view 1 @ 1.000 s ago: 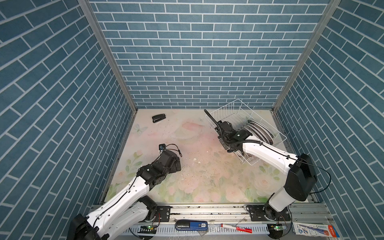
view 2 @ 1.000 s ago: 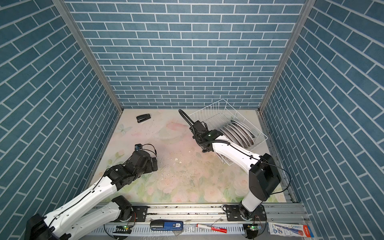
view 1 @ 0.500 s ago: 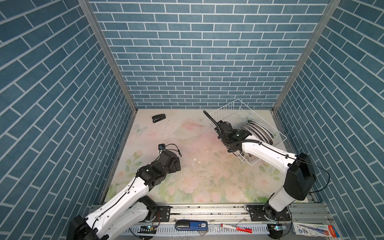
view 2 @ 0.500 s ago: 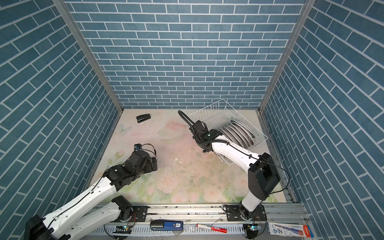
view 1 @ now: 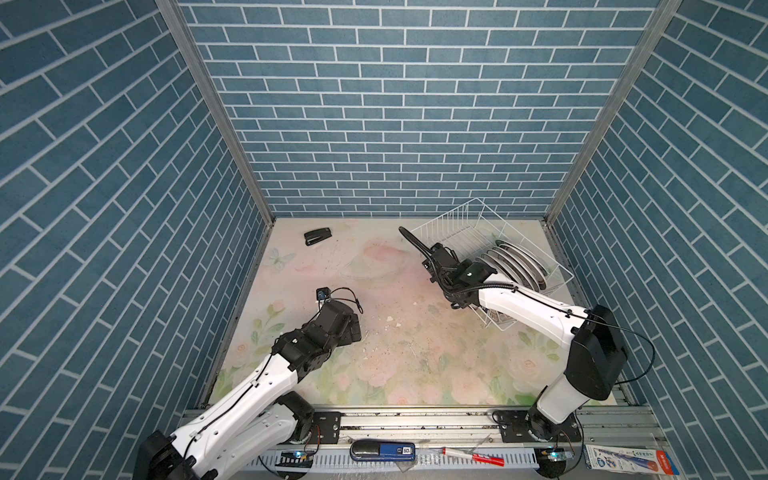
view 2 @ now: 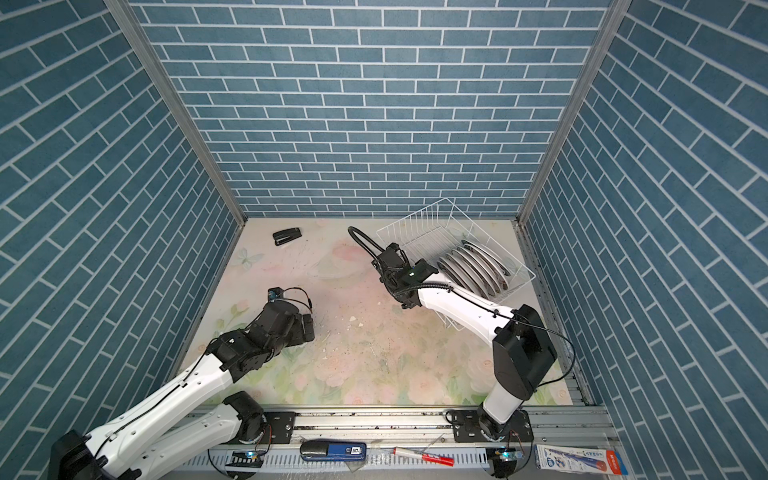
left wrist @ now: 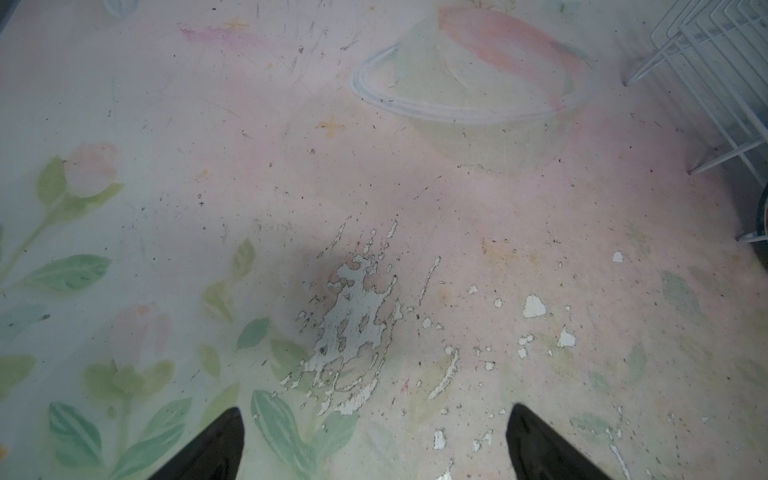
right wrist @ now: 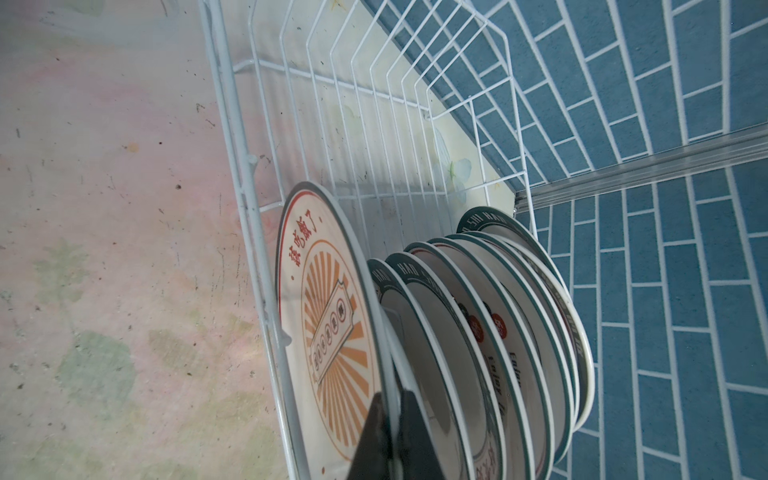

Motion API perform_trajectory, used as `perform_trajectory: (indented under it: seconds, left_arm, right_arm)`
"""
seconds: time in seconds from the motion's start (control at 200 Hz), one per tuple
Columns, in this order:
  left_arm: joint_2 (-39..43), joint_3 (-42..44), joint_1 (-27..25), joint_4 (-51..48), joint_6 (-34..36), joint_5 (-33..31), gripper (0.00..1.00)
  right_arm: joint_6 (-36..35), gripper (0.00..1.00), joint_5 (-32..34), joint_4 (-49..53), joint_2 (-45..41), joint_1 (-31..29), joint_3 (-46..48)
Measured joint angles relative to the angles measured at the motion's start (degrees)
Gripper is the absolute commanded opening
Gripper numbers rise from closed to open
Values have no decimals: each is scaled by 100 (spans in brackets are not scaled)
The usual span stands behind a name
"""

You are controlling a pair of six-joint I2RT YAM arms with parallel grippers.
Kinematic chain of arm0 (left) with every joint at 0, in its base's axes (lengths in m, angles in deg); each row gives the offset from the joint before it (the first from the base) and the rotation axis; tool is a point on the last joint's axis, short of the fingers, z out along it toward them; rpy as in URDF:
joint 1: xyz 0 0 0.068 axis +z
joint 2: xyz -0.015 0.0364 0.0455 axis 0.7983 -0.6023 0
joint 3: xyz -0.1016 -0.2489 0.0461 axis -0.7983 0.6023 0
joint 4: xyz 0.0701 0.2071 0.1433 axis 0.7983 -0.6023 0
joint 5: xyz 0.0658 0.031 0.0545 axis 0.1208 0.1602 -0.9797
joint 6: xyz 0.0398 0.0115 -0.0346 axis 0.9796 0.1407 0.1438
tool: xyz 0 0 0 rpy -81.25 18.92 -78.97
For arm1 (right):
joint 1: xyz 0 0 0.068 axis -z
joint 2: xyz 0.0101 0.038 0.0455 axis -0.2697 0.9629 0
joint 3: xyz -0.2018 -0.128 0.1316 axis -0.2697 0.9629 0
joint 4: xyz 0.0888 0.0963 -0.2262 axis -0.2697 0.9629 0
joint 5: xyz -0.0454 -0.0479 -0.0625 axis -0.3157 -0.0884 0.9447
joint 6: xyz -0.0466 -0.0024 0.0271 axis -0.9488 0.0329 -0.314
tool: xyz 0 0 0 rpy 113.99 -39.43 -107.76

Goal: Unload the plates from the dish rack
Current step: 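Lower the open right gripper onto the rim of the nearest plate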

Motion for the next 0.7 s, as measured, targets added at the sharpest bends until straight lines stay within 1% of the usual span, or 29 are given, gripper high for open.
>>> perform_trajectory:
  seconds: [0.38, 0.7]
  left_arm:
    - [4, 68, 0, 20, 0, 2, 99]
    - [96, 205, 0, 258, 20, 59, 99]
  right_arm:
    - [-7, 0, 295, -387, -503, -133, 0]
    - [-212, 0, 490, -649, -872, -157, 0]
